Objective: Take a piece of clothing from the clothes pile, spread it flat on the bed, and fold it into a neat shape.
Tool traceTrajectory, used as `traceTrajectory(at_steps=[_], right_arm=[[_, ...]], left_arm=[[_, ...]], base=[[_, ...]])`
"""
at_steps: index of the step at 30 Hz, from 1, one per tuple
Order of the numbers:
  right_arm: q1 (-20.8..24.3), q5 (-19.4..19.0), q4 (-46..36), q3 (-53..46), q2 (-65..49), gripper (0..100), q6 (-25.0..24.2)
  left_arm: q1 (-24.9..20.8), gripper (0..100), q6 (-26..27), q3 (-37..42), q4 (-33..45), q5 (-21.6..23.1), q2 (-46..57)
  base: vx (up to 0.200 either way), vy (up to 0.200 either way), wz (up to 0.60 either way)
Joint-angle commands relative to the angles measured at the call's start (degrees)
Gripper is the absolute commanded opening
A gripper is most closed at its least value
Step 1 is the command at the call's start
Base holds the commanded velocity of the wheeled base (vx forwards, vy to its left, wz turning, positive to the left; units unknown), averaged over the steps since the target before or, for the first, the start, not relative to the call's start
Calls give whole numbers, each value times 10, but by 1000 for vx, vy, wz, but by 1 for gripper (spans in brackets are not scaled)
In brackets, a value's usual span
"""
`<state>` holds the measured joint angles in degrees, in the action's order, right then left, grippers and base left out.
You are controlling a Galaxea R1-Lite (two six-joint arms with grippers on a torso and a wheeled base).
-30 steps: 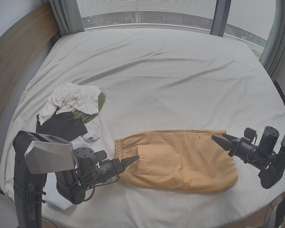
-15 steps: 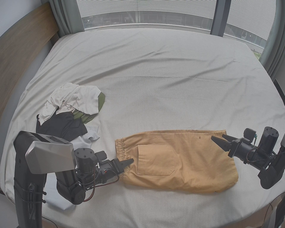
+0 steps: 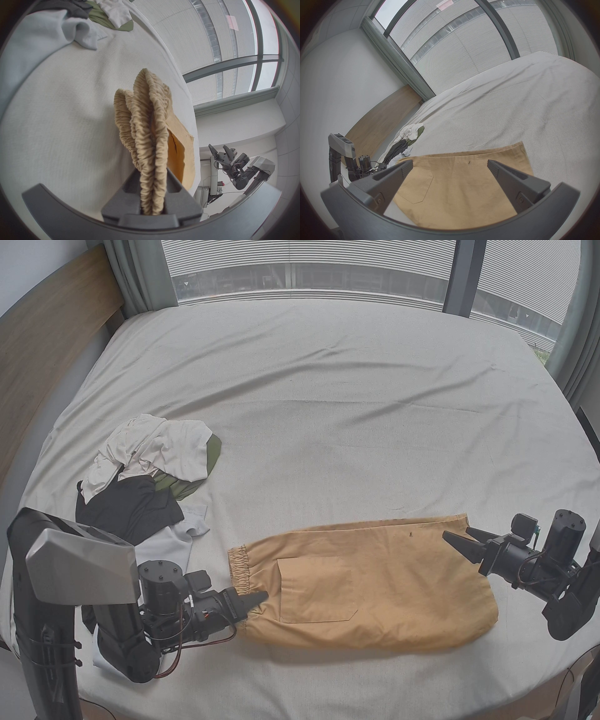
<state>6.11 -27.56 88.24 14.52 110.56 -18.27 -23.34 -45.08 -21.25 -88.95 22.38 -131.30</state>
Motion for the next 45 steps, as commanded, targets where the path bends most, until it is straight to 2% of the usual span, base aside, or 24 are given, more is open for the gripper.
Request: traceTrajectory(at_steps=[1,10,26,31,35,36,38,45], right_arm=[[0,0,0,-1,7,100,0],[0,0,0,-1,9,100,0],[0,-1,0,0,18,100,1],[0,-1,0,0,18,100,1],[0,-1,0,0,18,100,1],[0,-1,0,0,18,100,1],[0,-1,0,0,19,100,1],[0,0,1,0,23,100,1]], left_arm=[[3,0,3,43,-3,-1,54],[32,0,58,96,-3,-1,62],[115,0,76,135,-3,5,65],[148,0,77,145,-3,22,74],[205,0,77,160,-3,83,98],[205,0,77,160,-3,83,98],[240,0,79,170,-3,122,110],[255,0,96,176,-3,128,106]], base=[[0,0,0],[0,0,0],[0,0,0],[0,0,0],[0,0,0],[0,0,0],[0,0,0],[0,0,0]])
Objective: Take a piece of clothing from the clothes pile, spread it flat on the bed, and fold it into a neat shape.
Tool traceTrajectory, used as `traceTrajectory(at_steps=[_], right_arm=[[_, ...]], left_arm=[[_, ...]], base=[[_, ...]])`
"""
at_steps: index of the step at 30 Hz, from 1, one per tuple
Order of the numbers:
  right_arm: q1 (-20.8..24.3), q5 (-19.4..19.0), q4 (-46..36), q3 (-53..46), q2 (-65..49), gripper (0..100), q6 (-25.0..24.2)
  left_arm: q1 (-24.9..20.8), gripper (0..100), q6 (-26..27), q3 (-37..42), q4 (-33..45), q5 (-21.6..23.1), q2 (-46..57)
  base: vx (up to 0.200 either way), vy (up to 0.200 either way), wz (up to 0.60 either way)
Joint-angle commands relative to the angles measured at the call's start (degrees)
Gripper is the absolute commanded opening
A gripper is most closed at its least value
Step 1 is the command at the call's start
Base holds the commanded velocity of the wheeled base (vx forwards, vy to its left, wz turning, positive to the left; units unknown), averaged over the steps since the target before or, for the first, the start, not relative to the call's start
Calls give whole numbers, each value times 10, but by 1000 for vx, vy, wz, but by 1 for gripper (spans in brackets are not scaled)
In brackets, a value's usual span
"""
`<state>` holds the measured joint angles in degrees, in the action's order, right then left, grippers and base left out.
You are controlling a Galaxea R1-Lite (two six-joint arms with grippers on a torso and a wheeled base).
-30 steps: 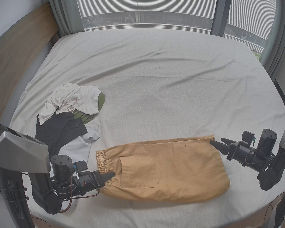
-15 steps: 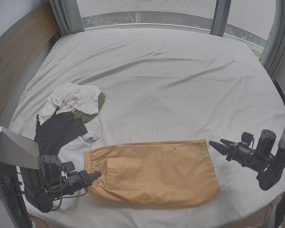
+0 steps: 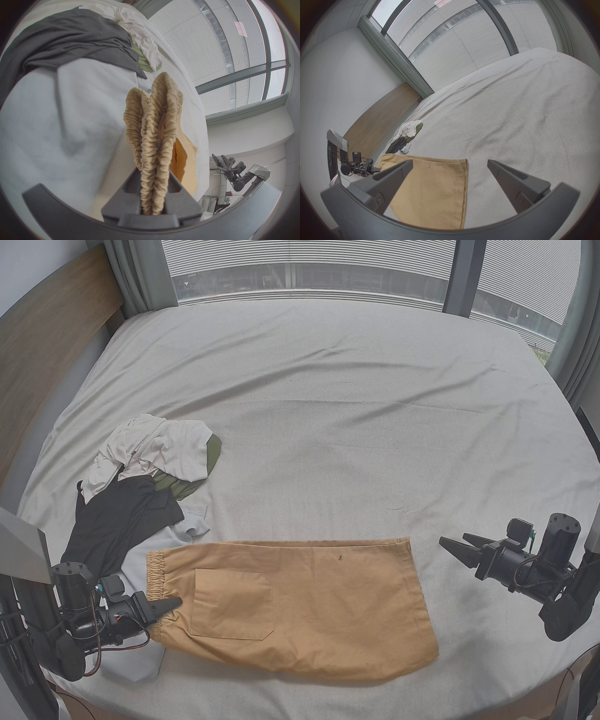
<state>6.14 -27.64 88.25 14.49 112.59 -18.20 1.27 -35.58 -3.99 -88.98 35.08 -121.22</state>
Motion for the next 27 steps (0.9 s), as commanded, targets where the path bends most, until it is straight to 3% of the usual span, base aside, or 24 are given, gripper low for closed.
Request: traceTrajectory(at_steps=[1,5,17,27], right_arm=[[0,0,0,0,3,100,0],[0,0,0,0,3,100,0],[-1,0,1,0,2,100,0],[-1,0,1,0,3,100,0]], left_arm=[[8,0,1,3,-2,1,6],[-7,0,2,-5,-2,0,9],[-135,0,-2,-39,-2,-5,42],[-212,0,-16,-83,-2,-5,56]], base=[[0,0,0],[0,0,0],[0,0,0],[0,0,0]])
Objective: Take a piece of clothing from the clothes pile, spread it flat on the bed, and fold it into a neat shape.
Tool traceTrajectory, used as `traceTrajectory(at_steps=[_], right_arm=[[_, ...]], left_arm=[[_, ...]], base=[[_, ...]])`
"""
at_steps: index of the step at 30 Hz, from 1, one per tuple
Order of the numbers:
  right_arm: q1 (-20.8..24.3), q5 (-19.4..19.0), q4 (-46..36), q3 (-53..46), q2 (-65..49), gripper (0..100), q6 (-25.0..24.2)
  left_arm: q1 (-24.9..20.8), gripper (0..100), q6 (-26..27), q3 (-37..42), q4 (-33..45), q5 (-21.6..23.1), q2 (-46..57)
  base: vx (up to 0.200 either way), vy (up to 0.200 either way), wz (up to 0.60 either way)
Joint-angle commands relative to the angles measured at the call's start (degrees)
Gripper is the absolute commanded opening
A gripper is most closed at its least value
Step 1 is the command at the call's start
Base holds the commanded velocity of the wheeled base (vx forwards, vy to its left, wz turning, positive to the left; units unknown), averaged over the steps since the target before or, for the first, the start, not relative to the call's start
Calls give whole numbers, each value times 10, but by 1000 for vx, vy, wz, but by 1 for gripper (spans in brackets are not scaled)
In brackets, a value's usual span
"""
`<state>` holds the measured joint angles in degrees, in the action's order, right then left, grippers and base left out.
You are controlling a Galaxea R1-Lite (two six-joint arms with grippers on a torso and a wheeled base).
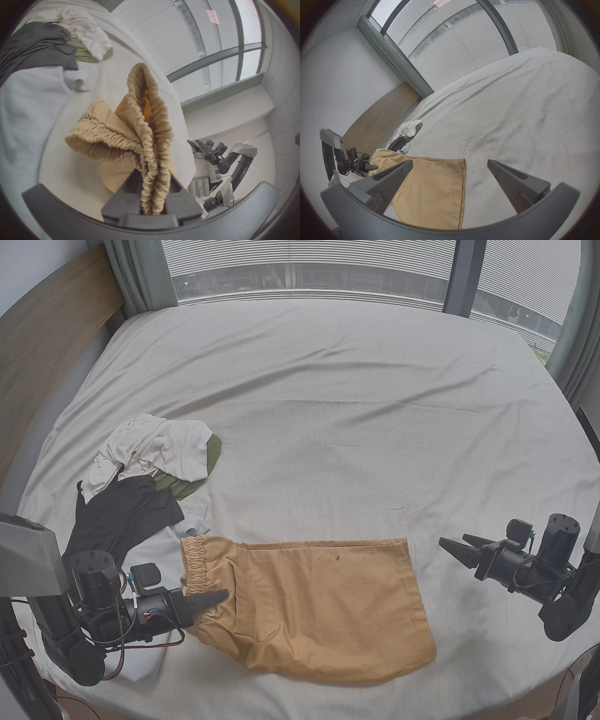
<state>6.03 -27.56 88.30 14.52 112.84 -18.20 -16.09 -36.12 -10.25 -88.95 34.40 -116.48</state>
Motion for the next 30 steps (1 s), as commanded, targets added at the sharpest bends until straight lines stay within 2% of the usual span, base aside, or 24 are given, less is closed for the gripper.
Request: traceTrajectory(at_steps=[1,4,18,30], right_arm=[[0,0,0,0,0,100,0],[1,0,-1,0,0,100,0],[0,0,0,2,-3,100,-2],[-1,0,0,4,-6,100,-3]], left_arm=[[-47,0,-18,-23,-3,1,9],[-70,0,-35,-41,-3,1,10],[-126,0,-62,-101,-3,1,-2],[-181,0,-64,-114,-3,0,-7]], base=[[0,0,0],[0,0,0],[0,0,0],[0,0,0]])
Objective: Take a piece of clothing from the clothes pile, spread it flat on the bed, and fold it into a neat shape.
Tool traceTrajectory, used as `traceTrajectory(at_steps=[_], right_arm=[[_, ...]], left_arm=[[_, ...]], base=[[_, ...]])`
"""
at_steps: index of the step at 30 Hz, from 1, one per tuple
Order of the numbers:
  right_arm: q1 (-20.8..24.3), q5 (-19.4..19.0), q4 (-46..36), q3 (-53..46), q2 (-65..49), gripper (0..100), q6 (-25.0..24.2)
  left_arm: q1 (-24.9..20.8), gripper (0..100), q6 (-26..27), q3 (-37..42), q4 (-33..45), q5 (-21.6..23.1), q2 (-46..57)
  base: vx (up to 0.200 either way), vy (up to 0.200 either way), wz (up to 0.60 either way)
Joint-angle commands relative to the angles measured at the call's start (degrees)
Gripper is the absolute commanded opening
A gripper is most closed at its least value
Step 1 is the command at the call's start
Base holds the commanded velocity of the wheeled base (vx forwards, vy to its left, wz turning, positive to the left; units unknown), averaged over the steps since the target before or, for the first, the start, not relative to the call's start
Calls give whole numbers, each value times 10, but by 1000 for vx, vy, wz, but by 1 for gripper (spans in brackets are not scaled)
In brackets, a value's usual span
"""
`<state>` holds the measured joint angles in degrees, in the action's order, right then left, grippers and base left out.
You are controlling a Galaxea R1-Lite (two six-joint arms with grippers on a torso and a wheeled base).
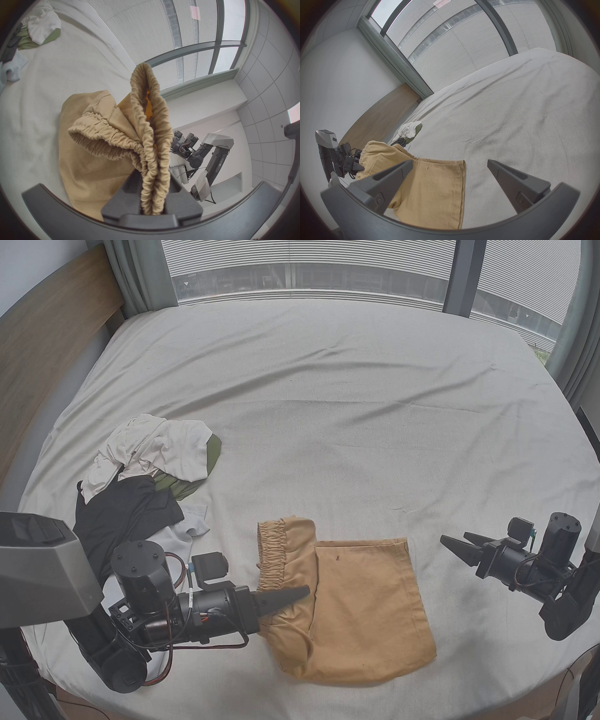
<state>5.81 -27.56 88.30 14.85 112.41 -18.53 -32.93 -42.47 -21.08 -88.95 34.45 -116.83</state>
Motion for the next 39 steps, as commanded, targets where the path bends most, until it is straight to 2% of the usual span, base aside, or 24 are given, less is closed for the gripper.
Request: traceTrajectory(at_steps=[1,10,32,39], right_arm=[[1,0,0,1,-2,100,0],[1,0,0,1,-3,100,0],[-4,0,0,10,-6,100,-4],[-4,0,0,10,-6,100,-6]], left_arm=[[-15,0,-1,-10,-3,-2,-7],[-32,0,1,-68,-3,-34,-52],[-82,0,0,-151,0,-38,-124],[-95,0,0,-190,0,-70,-164]], base=[[0,0,0],[0,0,0],[0,0,0],[0,0,0]])
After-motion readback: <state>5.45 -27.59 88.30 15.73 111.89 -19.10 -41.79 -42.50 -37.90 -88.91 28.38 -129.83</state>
